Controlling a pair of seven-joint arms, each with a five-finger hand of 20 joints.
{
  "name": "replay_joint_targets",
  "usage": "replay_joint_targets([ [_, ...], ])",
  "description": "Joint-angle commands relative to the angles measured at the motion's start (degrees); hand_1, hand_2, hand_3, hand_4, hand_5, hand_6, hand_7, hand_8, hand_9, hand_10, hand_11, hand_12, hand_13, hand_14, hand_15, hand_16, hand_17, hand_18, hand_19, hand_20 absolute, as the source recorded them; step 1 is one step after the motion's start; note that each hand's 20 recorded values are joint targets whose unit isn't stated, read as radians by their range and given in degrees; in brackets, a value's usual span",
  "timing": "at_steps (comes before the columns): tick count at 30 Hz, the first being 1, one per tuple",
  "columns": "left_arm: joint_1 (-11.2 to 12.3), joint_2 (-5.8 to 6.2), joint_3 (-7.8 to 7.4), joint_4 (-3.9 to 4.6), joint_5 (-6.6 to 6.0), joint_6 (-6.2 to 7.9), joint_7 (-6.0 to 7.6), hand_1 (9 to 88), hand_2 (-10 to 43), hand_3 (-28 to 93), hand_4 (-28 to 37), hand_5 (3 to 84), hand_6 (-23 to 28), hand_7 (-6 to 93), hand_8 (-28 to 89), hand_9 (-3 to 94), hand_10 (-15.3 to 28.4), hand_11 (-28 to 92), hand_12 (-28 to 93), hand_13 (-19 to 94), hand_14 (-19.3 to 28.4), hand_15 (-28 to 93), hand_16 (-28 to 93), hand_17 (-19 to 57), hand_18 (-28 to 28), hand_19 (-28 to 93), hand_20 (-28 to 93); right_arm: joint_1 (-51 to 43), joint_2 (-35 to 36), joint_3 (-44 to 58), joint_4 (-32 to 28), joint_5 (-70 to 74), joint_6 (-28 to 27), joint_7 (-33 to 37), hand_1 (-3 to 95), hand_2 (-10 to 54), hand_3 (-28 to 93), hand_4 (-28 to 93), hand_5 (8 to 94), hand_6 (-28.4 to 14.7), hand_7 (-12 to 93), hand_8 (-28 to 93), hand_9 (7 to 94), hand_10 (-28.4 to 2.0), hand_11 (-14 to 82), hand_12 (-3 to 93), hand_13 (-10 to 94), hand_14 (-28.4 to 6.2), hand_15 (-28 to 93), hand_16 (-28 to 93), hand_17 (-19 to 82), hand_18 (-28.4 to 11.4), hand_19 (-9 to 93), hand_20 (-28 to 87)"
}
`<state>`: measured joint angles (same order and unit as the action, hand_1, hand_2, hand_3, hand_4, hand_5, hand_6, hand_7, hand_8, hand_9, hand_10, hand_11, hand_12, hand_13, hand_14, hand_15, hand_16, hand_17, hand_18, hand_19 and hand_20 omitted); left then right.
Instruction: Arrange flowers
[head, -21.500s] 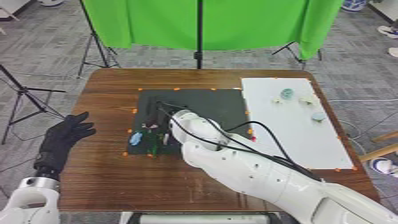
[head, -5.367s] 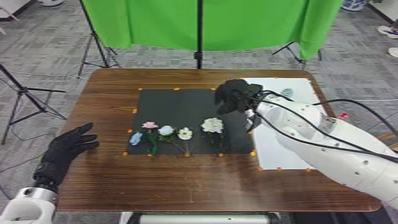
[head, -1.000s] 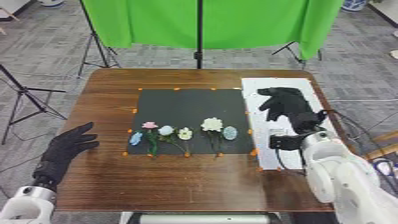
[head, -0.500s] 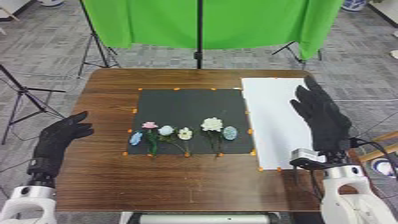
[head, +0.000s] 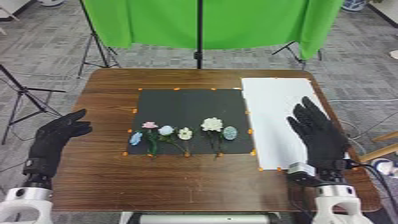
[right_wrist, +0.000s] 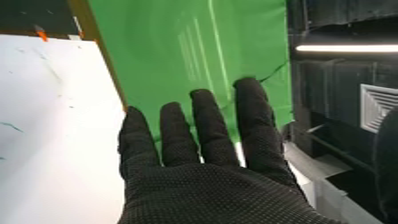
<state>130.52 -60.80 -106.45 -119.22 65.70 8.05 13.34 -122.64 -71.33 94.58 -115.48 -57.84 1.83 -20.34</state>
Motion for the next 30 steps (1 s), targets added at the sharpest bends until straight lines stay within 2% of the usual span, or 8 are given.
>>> replay_joint_targets([
  [1,0.5,-1.07,-0.01,-0.27,0.63,-1.37,0.55,26.9,8.6,66,-27.5,46.5,4.4,10.8,-6,48.1,14.6,23,13,41,19.6,28,-1,9.2,14.5,14,21,-0.1,0.7,1.2,-0.4,0.7,-1.6,-1.3,0.8,-3.1,80,-19,40.5,-1.2,9,-8,35.5,-14.2,2.9,10.4,23,-10.5,2,15,12,-11.1,3,21],
  [3,0.6,-1.48,0.61,-0.27,0.49,-0.52,1.42,27.1,8.1,66,-27.1,46.5,4.3,10.8,-6,48.1,14.5,23,13,41,19.4,28,-1,9.0,14.7,15,21,0.7,1.3,1.2,-0.3,0.8,-2.6,-0.7,1.0,-3.1,80,-18,41.2,-1.5,9,-8,36.6,-14.3,3.2,10.4,24,-10.4,2,15,13,-11.0,2,21],
  [8,-1.3,-1.98,3.59,0.65,0.43,2.98,5.91,27.7,7.7,65,-26.3,46.9,4.1,11.2,-6,48.7,14.3,23,13,41,19.4,28,-1,9.0,14.8,15,21,4.7,4.6,0.2,0.3,1.3,-2.5,-1.9,0.8,-3.3,80,-18,44.0,-1.6,9,-8,37.1,-14.4,3.4,10.8,21,-13.1,3,14,11,-13.5,4,23],
  [11,-1.6,-2.54,4.57,0.86,-0.17,4.68,7.68,28.3,7.5,66,-25.8,48.7,4.0,11.9,-6,50.8,14.5,23,13,44,19.2,28,-1,10.6,14.1,14,21,6.7,5.6,0.0,0.8,1.2,-3.6,-1.9,0.8,-3.2,80,-18,48.0,-2.8,9,-8,36.1,-14.5,3.0,10.8,21,-13.3,3,14,10,-13.8,5,23],
  [14,-2.5,-2.85,5.72,1.2,-0.65,6.18,9.36,28.4,7.4,66,-25.6,50.2,3.7,12.3,-7,52.3,14.5,24,13,46,19.0,27,-2,11.5,13.5,13,20,7.4,6.2,0.9,0.7,1.3,-6.1,-2.2,0.9,-2.5,79,-18,46.3,-2.5,8,-8,45.2,-14.4,5.8,11.6,27,-12.9,5,15,12,-14.4,5,23],
  [19,-4.4,-2.09,6.57,1.66,-0.36,5.54,9.59,28.5,7.2,66,-25.5,51.6,3.4,12.7,-7,53.6,14.5,24,13,47,18.9,26,-2,11.9,13.2,12,21,6.6,6.3,1.4,0.4,1.3,-5.0,-2.3,1.2,-1.7,79,-18,45.6,-2.0,9,-8,52.3,-14.8,7.1,13.4,31,-14.3,9,14,14,-15.7,6,24],
  [23,-4.4,-2.09,6.4,1.34,-0.15,5.52,9.56,28.4,7.2,66,-25.6,51.8,3.4,12.8,-7,53.7,14.5,24,13,47,19.0,25,-2,12.0,13.2,12,21,5.8,5.9,1.0,0.4,1.6,-4.6,-2.2,1.3,-1.5,79,-17,55.4,-3.3,10,-8,47.5,-14.9,5.7,13.8,30,-15.1,9,15,14,-16.3,6,24],
  [30,-3.0,-2.88,6.03,1.03,-0.56,5.43,9.18,28.2,7.0,66,-25.6,51.8,3.4,12.9,-7,53.7,14.6,24,13,47,19.0,25,-2,12.0,13.0,11,21,5.3,6.0,0.4,0.4,1.3,-4.4,-2.9,1.7,-1.7,79,-17,55.2,-3.5,10,-8,44.4,-14.7,5.1,13.3,30,-13.9,9,15,16,-13.8,4,24],
])
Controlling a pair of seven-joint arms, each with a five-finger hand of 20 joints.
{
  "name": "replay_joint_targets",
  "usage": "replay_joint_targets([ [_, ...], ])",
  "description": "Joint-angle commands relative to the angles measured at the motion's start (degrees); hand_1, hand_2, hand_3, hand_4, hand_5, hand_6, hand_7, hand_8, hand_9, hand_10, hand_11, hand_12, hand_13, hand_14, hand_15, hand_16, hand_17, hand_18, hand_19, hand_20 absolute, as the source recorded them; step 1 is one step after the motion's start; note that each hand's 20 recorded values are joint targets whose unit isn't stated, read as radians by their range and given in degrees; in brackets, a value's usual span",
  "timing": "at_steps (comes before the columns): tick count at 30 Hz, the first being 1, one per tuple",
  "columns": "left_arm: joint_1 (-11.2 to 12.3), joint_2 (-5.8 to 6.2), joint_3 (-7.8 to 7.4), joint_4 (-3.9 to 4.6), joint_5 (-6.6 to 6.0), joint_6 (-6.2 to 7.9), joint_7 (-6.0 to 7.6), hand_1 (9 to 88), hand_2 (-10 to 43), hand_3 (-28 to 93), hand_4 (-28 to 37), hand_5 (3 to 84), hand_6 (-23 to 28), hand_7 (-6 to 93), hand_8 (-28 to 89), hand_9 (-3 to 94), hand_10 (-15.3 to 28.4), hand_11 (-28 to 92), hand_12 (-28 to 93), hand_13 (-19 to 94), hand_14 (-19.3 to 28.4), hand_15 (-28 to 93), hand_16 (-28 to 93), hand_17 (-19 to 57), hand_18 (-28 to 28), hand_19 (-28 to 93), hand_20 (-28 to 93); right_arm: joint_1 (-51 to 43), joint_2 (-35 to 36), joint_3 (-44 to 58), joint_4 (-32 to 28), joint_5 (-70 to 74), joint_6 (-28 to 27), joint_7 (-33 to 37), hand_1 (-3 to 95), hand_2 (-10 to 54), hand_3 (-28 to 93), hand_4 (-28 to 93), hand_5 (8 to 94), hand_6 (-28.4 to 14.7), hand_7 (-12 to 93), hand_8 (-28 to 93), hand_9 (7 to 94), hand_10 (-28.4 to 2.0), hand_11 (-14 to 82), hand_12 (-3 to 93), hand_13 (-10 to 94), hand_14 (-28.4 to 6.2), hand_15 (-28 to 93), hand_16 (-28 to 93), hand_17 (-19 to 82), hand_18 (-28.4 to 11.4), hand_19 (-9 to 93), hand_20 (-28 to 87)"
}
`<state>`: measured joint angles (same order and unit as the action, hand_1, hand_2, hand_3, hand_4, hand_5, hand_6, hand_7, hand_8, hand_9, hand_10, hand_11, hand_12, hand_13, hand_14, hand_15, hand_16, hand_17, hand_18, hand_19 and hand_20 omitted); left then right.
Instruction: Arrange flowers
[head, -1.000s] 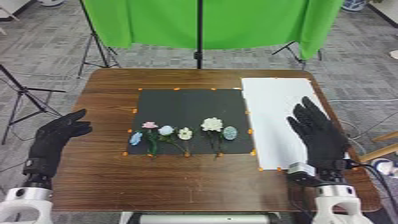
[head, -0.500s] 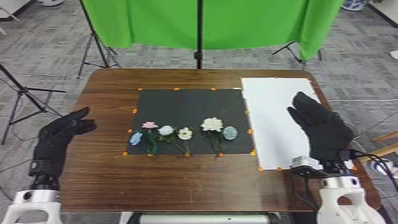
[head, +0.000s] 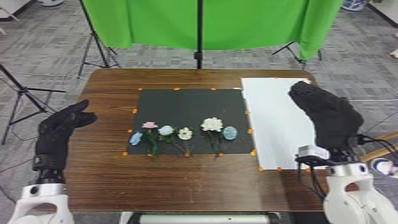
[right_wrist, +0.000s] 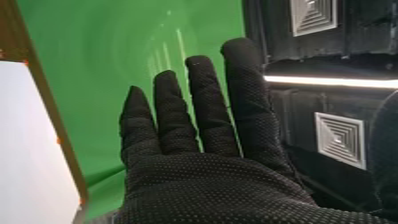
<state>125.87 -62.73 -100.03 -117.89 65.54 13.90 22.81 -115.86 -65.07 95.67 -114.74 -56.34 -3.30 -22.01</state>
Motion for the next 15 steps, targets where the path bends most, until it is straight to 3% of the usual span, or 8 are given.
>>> replay_joint_targets([
  [1,1.5,-0.97,-0.27,-0.21,-0.35,-0.45,-0.39,28.2,7.0,66,-25.6,51.7,3.4,12.8,-7,53.7,14.6,24,13,47,19.0,25,-2,11.9,13.0,11,21,-1.7,-0.2,-0.6,-0.5,-0.3,0.9,-1.3,1.9,-1.8,79,-17,55.1,-3.5,10,-8,44.4,-14.7,5.1,13.3,30,-13.7,8,14,16,-13.0,3,23],
  [8,1.3,-1.0,-0.54,-0.34,-0.42,-0.26,-0.51,28.1,6.9,66,-25.8,51.7,3.3,12.9,-7,53.6,14.6,24,13,47,19.1,25,-2,11.9,13.0,11,21,-1.7,-0.2,-0.4,-0.4,-0.4,0.4,-1.2,2.8,-1.9,80,-17,55.4,-3.7,10,-8,45.8,-14.6,5.5,13.2,30,-13.2,8,14,18,-9.5,2,24],
  [15,1.3,-1.46,-0.95,-0.56,-0.81,-0.01,-0.4,28.1,6.9,66,-25.9,51.7,3.3,12.9,-7,53.6,14.6,24,13,47,19.2,26,-2,11.7,12.9,11,21,-1.4,-0.2,0.1,-0.5,-0.4,-0.4,-0.3,3.4,-1.8,79,-17,55.2,-3.4,10,-8,48.5,-15.2,6.3,14.9,39,-14.8,13,20,22,-12.9,11,35],
])
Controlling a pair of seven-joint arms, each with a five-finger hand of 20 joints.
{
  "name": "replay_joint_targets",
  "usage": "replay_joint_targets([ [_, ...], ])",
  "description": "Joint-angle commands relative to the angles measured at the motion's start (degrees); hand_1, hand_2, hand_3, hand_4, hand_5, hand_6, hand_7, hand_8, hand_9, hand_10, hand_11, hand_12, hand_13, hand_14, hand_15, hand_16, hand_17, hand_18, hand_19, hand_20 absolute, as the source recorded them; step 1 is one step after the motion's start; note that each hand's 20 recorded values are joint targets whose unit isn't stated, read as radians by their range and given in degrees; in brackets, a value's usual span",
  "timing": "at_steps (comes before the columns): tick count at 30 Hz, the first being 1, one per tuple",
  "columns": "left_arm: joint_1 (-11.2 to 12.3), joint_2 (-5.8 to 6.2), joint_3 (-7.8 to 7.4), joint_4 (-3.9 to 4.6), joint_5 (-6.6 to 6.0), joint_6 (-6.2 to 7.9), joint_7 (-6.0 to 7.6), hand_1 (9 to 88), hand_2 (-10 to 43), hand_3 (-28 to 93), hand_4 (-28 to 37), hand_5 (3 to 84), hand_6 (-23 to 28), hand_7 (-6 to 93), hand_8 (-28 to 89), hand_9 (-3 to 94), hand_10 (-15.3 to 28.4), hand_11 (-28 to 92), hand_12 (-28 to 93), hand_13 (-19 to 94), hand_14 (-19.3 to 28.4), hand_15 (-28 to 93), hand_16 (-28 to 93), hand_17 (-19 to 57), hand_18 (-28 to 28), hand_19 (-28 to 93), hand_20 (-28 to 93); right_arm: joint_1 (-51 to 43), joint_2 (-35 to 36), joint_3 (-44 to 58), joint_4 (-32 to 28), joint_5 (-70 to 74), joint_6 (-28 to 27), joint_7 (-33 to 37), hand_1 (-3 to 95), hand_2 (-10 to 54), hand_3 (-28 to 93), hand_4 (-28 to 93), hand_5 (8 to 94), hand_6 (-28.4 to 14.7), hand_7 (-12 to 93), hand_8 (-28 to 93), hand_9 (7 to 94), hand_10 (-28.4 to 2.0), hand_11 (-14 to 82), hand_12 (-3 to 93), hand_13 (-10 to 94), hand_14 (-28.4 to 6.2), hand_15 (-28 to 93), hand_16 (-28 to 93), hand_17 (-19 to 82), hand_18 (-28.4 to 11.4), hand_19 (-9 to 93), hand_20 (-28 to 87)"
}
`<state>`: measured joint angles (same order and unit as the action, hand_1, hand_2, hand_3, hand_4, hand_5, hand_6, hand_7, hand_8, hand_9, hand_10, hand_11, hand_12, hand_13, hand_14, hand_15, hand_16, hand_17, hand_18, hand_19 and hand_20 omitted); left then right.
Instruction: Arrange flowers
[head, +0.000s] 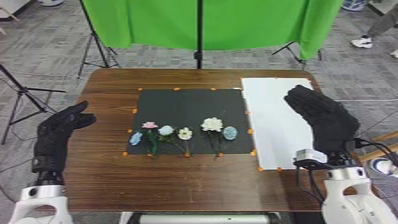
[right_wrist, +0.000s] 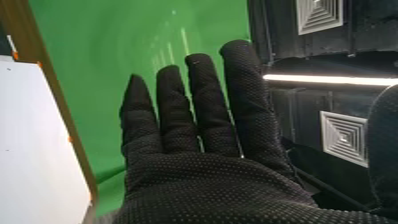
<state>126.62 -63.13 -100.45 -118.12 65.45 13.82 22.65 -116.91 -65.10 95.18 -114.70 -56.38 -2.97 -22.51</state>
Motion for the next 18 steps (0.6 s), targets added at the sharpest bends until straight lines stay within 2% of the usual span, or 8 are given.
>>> replay_joint_targets([
  [1,0.5,-1.03,-0.63,-0.34,-0.75,0.01,-0.29,28.1,6.9,66,-25.9,51.7,3.3,12.9,-7,53.6,14.5,24,13,47,19.2,26,-2,11.7,12.9,11,21,-0.2,-0.3,0.8,-0.5,-0.5,-0.9,0.5,3.6,-1.7,79,-17,55.2,-3.3,10,-8,49.2,-15.1,6.4,15.3,43,-15.0,14,23,22,-13.8,14,36],
  [2,0.5,-1.0,-0.64,-0.36,-0.75,0.05,-0.29,28.1,6.9,66,-25.9,51.7,3.2,12.9,-7,53.6,14.5,24,13,46,19.2,26,-2,11.7,12.9,11,21,0.1,-0.5,1.3,-0.6,-1.0,-1.8,1.9,3.7,-1.6,79,-17,55.2,-3.3,10,-8,51.7,-15.1,6.8,15.7,51,-15.0,22,24,22,-14.4,16,37],
  [4,0.4,-1.37,-0.73,-0.5,-0.51,-0.15,-0.4,28.1,6.9,66,-25.9,51.7,3.2,12.9,-7,53.5,14.5,24,13,46,19.2,26,-2,11.6,12.9,11,21,-0.4,-0.3,2.1,-0.7,-2.2,-4.5,2.2,4.5,-0.9,77,-16,56.8,-2.1,11,-8,67.7,-15.1,10.8,17.0,69,-13.1,54,24,26,-14.5,12,37],
  [5,-0.1,-1.4,-0.58,-0.36,-0.52,-0.23,-0.4,28.0,6.8,66,-25.9,51.7,3.2,13.0,-7,53.5,14.5,24,13,47,19.2,26,-2,11.6,12.9,11,21,-0.4,0.0,1.8,-0.9,-3.1,-2.9,2.2,4.8,-0.5,76,-16,60.8,-1.1,12,-8,77.8,-14.8,15.0,18.2,75,-12.1,64,24,28,-14.3,9,37],
  [6,-0.1,-1.55,-0.48,-0.38,-0.55,-0.16,-0.28,28.0,6.8,66,-25.9,51.7,3.2,13.0,-7,53.5,14.5,24,13,46,19.2,26,-2,11.6,12.9,11,21,-0.3,0.2,1.7,-0.7,-3.6,-2.8,2.0,4.9,-0.3,76,-16,63.2,-0.6,13,-8,81.5,-14.9,16.6,18.8,77,-11.5,65,23,28,-14.6,8,38],
  [8,-0.3,-1.47,-0.16,-0.21,-0.66,-0.29,-0.36,28.0,6.8,66,-26.0,51.7,3.2,13.0,-7,53.5,14.5,24,13,46,19.2,26,-2,11.5,12.9,10,21,-0.3,0.0,1.5,-0.7,-3.3,-2.2,2.0,5.0,-0.2,76,-16,69.0,-0.1,16,-9,83.2,-14.9,17.4,19.2,76,-11.6,51,23,27,-15.6,6,37],
  [11,-0.7,-1.21,-0.07,0.09,-0.56,-0.79,-0.49,27.9,6.8,66,-26.0,51.7,3.1,13.1,-7,53.5,14.6,24,13,46,19.2,26,-2,11.5,12.9,10,21,0.3,-0.4,0.5,-0.6,-1.2,-1.0,1.1,4.6,-0.4,77,-16,73.0,-0.1,19,-10,75.1,-15.4,12.9,17.9,61,-14.1,22,27,23,-16.9,7,34],
  [18,-0.9,-1.2,0.09,0.29,-0.66,-0.8,-0.07,28.0,6.9,66,-26.0,51.8,3.1,13.0,-7,53.5,14.5,24,13,46,19.3,26,-2,11.5,13.0,10,21,0.7,0.7,-0.2,-0.6,-0.1,-0.3,0.8,4.3,-0.6,77,-16,67.0,-0.5,17,-10,66.4,-15.5,9.1,17.9,51,-14.6,16,26,21,-17.5,8,33],
])
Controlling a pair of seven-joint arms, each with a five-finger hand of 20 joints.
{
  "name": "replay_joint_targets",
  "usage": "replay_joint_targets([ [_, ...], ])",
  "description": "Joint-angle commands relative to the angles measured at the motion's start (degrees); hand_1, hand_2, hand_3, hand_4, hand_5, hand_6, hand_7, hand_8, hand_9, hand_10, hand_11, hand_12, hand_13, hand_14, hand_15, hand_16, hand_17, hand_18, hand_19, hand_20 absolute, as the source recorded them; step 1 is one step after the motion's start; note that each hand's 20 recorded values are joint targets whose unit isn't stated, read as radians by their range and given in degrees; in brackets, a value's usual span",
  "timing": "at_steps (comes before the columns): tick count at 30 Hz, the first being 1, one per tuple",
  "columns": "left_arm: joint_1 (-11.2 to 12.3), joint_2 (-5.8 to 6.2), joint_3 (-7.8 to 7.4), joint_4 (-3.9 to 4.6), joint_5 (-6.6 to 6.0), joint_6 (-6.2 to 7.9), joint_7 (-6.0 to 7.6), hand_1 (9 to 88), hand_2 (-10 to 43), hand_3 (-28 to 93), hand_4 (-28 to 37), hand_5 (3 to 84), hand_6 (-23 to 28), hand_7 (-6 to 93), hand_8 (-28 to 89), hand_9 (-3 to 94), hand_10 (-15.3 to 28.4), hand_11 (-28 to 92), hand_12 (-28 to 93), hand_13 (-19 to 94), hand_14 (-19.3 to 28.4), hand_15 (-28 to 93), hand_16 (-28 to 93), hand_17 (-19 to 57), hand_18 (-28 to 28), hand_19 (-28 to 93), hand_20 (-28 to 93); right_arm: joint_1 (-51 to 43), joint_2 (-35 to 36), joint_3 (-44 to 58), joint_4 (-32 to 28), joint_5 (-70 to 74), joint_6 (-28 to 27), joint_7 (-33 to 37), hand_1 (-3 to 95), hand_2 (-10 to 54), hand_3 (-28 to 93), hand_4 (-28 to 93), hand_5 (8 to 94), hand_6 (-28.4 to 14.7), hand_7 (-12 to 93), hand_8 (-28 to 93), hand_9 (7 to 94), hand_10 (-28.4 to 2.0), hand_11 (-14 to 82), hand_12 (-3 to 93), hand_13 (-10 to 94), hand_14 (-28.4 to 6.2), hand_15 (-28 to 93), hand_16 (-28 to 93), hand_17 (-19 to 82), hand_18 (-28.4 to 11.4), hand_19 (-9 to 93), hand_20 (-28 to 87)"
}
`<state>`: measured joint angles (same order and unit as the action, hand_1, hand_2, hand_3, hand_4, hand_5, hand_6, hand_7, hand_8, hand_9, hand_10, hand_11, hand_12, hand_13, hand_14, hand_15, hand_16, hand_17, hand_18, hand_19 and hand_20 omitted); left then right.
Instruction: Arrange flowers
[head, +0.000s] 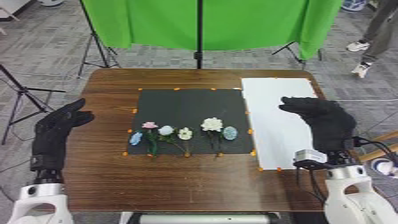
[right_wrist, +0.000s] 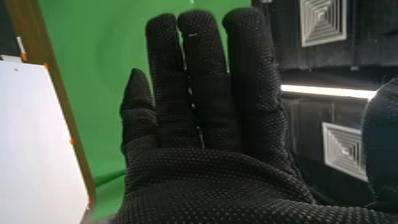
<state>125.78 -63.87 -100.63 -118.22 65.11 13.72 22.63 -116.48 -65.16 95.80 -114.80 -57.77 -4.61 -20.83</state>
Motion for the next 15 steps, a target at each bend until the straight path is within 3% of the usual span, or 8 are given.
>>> replay_joint_targets([
  [1,-0.1,-0.48,0.19,0.45,-0.39,-0.67,-0.04,27.9,6.9,66,-26.0,51.8,3.2,13.0,-7,53.6,14.5,24,13,46,19.3,26,-2,11.5,12.9,10,21,0.1,0.6,-0.8,-0.6,1.4,1.5,-0.8,4.3,-0.5,77,-16,66.2,-0.5,17,-10,65.4,-15.5,8.9,17.9,50,-14.8,16,26,21,-17.6,8,33],
  [5,-0.3,-0.37,0.3,0.56,-0.92,-0.33,0.64,27.9,6.9,66,-26.0,51.8,3.2,12.9,-7,53.7,14.6,24,13,47,19.4,26,-2,11.8,12.5,10,21,-0.4,-0.1,-0.7,-0.9,1.3,1.9,-0.7,4.5,-0.1,77,-16,64.4,-0.5,16,-9,63.5,-15.4,8.7,17.8,48,-15.0,15,25,20,-17.7,9,32],
  [11,-0.8,-0.31,0.87,0.71,-0.13,-0.61,0.29,27.9,6.9,66,-26.1,51.8,3.3,12.8,-7,53.7,14.6,24,13,47,19.3,26,-2,12.0,12.3,10,21,-0.6,0.5,-0.4,-0.9,1.3,1.6,-0.3,4.4,0.3,77,-16,64.0,-0.5,16,-9,63.3,-15.5,8.8,17.7,49,-15.0,16,25,20,-17.7,9,32],
  [15,-1.0,-0.45,0.98,0.65,-0.68,-0.28,0.27,27.9,6.9,66,-26.0,51.8,3.4,12.8,-7,53.7,14.6,24,13,47,19.3,26,-2,12.0,12.3,10,21,-0.2,0.2,-0.6,-0.9,1.0,1.8,-0.2,4.5,0.5,77,-16,63.7,-0.5,16,-9,63.0,-15.4,8.8,17.7,49,-15.0,16,25,20,-17.8,10,31],
])
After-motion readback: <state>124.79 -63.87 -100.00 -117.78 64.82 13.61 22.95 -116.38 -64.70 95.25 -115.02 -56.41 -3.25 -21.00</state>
